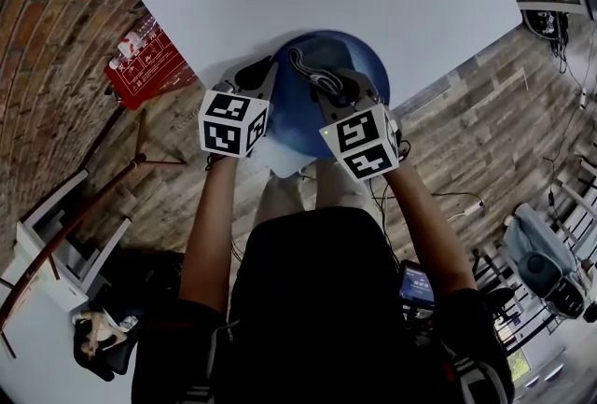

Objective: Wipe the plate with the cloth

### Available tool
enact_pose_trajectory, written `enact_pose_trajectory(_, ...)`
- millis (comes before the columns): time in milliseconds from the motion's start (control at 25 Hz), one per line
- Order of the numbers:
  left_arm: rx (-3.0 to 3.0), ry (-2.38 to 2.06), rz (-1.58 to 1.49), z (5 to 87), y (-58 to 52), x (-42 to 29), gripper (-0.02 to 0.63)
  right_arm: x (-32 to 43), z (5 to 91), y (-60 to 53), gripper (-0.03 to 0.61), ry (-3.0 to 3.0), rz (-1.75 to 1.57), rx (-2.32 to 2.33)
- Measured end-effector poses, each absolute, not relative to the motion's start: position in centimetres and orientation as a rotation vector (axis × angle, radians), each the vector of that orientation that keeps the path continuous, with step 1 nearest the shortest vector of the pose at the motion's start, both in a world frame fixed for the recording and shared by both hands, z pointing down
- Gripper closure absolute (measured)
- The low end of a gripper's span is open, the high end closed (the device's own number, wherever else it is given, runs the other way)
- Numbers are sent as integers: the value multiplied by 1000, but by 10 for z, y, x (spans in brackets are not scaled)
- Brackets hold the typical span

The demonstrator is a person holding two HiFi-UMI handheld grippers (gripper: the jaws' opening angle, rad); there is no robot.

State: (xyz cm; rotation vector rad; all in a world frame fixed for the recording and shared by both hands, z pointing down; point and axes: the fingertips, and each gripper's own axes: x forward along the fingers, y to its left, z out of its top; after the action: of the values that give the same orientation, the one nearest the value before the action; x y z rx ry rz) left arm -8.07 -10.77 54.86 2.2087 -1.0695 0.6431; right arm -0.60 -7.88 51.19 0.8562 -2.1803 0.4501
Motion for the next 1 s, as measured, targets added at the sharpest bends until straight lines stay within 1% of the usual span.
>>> enact_pose_trajectory(1000, 2208, -1084, 645, 548, -108, -80, 581, -18, 531, -80, 528, -2171, 494, 760)
